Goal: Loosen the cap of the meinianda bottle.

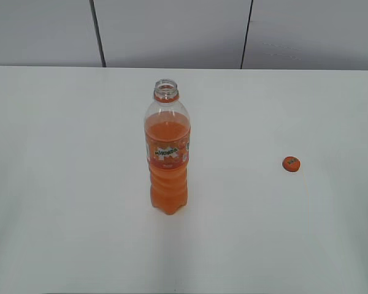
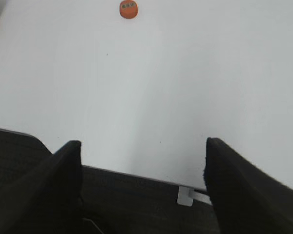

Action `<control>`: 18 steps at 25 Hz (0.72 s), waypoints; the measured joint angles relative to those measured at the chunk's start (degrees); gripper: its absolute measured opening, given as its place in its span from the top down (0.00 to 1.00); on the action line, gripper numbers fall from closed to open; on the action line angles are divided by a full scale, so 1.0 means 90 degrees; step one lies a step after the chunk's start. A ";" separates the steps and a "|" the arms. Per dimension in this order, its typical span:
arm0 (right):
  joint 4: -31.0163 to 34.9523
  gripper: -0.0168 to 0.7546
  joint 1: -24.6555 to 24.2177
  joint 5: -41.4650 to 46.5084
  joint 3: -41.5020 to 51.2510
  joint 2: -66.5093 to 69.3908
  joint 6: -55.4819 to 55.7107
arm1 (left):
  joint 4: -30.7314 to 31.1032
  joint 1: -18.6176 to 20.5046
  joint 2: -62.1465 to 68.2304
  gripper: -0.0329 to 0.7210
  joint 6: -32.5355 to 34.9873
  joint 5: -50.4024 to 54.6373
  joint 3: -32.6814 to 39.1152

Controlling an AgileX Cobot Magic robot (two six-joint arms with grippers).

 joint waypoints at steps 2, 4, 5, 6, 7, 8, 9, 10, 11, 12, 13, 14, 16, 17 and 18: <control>0.0000 0.22 0.0000 -0.0060 0.0020 -0.0314 0.0000 | 0.0000 0.0000 -0.0380 0.27 0.0000 -0.0125 0.0074; 0.0000 0.22 0.0000 -0.0088 0.0020 -0.0591 0.0000 | 0.0000 0.0000 -0.0730 0.28 0.0000 -0.0201 0.0123; 0.0000 0.22 0.0000 -0.0092 0.0020 -0.0743 0.0000 | 0.0000 0.0000 -0.0911 0.28 0.0000 -0.0209 0.0128; 0.0000 0.22 0.0000 -0.0092 0.0020 -0.0865 0.0000 | 0.0000 0.0000 -0.1100 0.28 0.0000 -0.0271 0.0128; 0.0000 0.22 0.0000 -0.0092 0.0020 -0.1012 0.0000 | -0.0005 0.0000 -0.1254 0.28 0.0000 -0.0315 0.0128; 0.0000 0.22 0.0000 -0.0100 0.0020 -0.1166 0.0000 | 0.0000 0.0000 -0.1433 0.28 0.0000 -0.0334 0.0128; 0.0000 0.22 0.0000 -0.0108 0.0020 -0.1292 0.0000 | 0.0000 0.0000 -0.1555 0.28 0.0000 -0.0336 0.0128; 0.0006 0.22 0.0000 -0.0108 0.0020 -0.1444 0.0000 | 0.0007 0.0000 -0.1581 0.28 0.0000 -0.0339 0.0128; 0.0006 0.22 0.0000 -0.0108 0.0020 -0.1553 0.0000 | 0.0007 0.0000 -0.1562 0.28 0.0000 -0.0343 0.0128; 0.0006 0.22 0.0000 -0.0108 0.0020 -0.1576 0.0000 | 0.0007 0.0000 -0.1567 0.28 -0.0006 -0.0343 0.0128; 0.0006 0.22 0.0000 -0.0108 0.0026 -0.1591 0.0000 | 0.0007 0.0000 -0.1585 0.28 -0.0005 -0.0343 0.0128; 0.0000 0.22 0.0000 -0.0114 0.0026 -0.1600 0.0000 | 0.0007 0.0000 -0.1584 0.28 -0.0005 -0.0351 0.0128; 0.0000 0.22 0.0000 -0.0114 0.0026 -0.1600 0.0000 | 0.0007 0.0000 -0.1584 0.28 -0.0005 -0.0344 0.0128; 0.0000 0.22 0.0000 -0.0114 0.0026 -0.1600 0.0000 | 0.0007 0.0000 -0.1584 0.28 -0.0005 -0.0344 0.0135; 0.0000 0.22 0.0000 -0.0114 0.0026 -0.1600 0.0000 | 0.0007 0.0000 -0.1584 0.28 -0.0005 -0.0344 0.0143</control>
